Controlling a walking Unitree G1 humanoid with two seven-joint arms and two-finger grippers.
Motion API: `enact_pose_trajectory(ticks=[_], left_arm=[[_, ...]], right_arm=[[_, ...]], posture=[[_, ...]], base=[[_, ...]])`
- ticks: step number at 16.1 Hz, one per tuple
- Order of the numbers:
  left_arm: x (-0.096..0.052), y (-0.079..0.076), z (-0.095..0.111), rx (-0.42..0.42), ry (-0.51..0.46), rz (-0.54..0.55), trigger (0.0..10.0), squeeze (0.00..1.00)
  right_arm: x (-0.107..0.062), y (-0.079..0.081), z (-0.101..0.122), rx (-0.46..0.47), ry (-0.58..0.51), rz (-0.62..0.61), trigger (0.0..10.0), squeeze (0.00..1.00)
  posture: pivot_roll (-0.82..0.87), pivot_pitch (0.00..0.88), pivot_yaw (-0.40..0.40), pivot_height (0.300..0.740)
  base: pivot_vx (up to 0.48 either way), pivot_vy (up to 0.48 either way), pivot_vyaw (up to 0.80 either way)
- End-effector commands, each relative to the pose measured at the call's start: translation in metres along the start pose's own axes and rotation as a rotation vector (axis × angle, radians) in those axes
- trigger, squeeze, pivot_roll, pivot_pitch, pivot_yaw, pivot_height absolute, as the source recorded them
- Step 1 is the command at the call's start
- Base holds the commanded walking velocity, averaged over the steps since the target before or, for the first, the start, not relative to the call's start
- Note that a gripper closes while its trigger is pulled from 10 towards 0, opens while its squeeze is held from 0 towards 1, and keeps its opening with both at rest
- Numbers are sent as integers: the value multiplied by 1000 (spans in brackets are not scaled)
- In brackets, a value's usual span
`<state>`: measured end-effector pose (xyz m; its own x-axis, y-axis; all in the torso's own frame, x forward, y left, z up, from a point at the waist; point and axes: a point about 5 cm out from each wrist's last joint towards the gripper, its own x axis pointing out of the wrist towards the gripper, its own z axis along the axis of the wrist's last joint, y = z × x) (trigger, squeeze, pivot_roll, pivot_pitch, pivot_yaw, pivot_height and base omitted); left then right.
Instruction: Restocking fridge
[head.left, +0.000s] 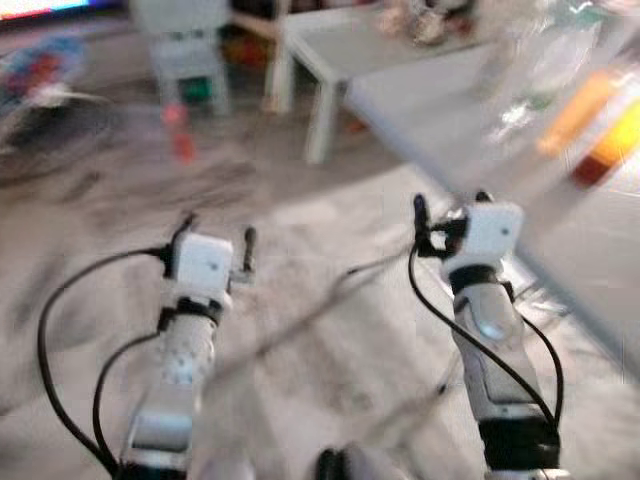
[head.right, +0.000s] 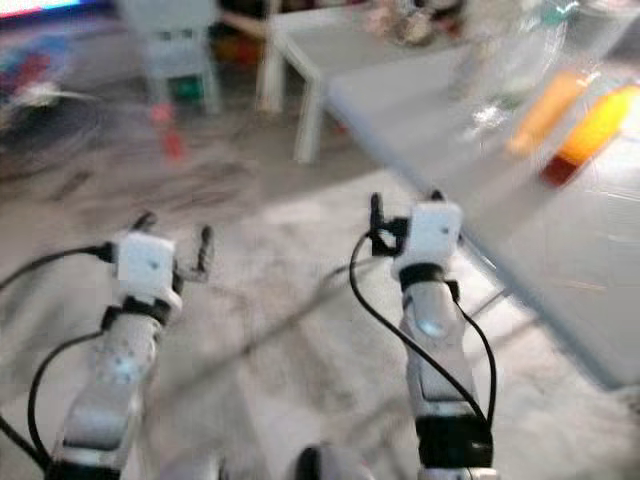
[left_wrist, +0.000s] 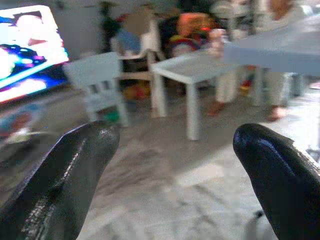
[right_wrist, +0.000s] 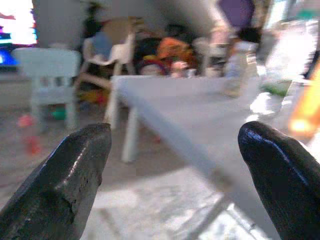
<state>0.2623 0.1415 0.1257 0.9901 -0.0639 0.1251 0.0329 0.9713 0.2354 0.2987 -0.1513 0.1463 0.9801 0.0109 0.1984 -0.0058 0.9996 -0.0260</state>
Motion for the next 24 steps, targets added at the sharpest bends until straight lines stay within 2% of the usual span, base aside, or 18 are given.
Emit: enact_pose_trajectory(ticks=[1, 5, 10, 19, 24], left_arm=[[0, 7, 3, 10, -22, 24, 10000, 0], [15, 19, 10, 0, -47, 60, 10000, 0], [25, 20, 11, -29, -55, 47, 10000, 0], [23, 14, 9, -45, -54, 38, 10000, 0], [26, 5, 13, -39, -72, 7, 10000, 0]], right_arm=[[1, 9, 7, 20, -25, 23, 10000, 0], [-3, 15, 9, 36, -34, 34, 10000, 0], [-6, 14, 9, 14, -26, 39, 10000, 0], [-8, 18, 7, 6, 8, 57, 10000, 0], [-10, 17, 5, -60, 10, 80, 10000, 0]], posture=[[166, 137, -81, 740], [152, 138, -84, 740], [121, 148, -80, 740], [121, 155, -88, 740], [116, 158, -92, 740]], base=[[364, 0, -800], [306, 0, -800], [411, 0, -755], [405, 203, 0], [264, 279, 0]])
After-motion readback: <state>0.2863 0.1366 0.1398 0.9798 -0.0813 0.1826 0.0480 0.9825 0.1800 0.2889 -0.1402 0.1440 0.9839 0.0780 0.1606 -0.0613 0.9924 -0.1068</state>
